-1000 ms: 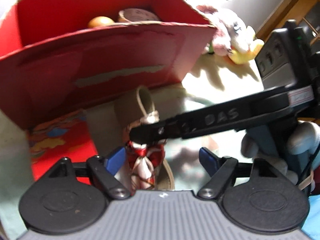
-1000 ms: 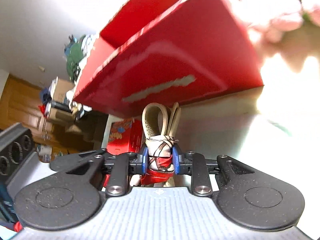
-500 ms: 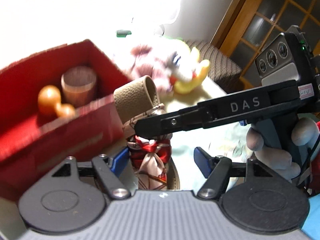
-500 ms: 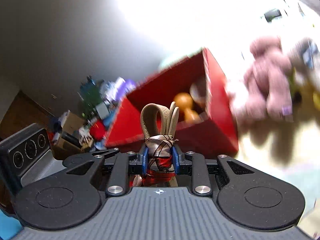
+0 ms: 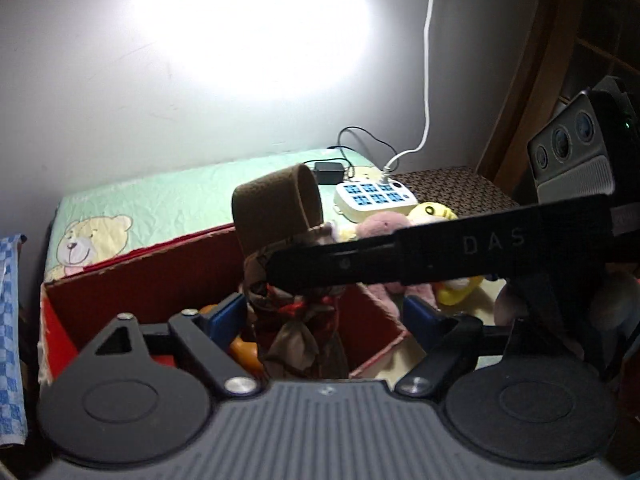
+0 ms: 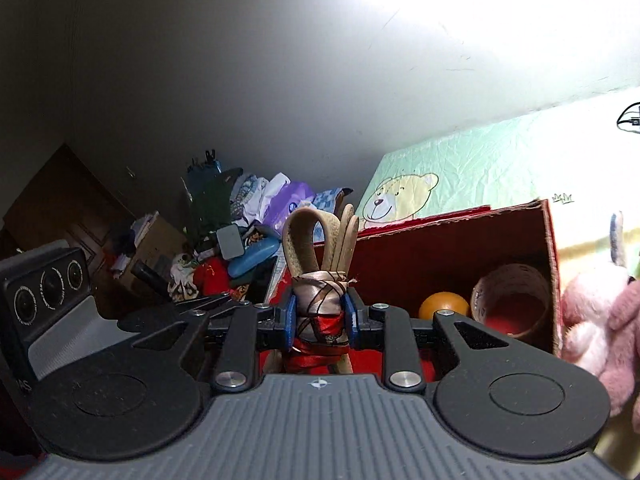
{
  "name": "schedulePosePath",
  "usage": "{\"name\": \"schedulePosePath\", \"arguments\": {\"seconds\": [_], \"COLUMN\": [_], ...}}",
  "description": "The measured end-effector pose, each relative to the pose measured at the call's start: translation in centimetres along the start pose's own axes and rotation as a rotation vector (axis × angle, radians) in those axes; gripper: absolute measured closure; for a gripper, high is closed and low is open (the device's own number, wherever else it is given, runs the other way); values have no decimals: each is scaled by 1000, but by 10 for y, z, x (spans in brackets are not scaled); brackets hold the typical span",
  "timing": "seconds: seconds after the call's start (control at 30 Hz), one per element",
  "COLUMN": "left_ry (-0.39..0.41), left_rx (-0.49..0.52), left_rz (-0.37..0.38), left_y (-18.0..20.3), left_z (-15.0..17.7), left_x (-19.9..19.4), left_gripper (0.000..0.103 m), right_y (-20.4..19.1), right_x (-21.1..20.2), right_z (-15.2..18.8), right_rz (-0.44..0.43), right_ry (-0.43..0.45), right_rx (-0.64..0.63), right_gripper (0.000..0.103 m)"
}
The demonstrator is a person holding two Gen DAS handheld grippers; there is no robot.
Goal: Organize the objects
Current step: 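Lift the pouch and carry it into the red box, then lower the pouch beside the gourd and open the right gripper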
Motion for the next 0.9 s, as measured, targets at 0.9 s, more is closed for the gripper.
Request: {"name": "schedulePosePath", "arguments": {"seconds": [0.9], "left_ry": [-263], "left_rx": [-120], "left_rz": [-228], "left_y": [-106], "left_z": [24], "left_x": [72], "left_gripper": [9], "right_y": [52], "right_x": [133], "right_z": [36], "right_rz": [266], "right_ry": [-573], "right_rx": [71], "right_gripper": [78]}}
Point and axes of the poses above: each gripper's, at about its wrist camera, not at the fingertips, and x roughly the way its jaws point, y to its right, z to its underside, the point moved 4 cm from there along x, roughly the way its jaws point, and after that the axes turned 5 degrees about -x, right-handed, at the moved point
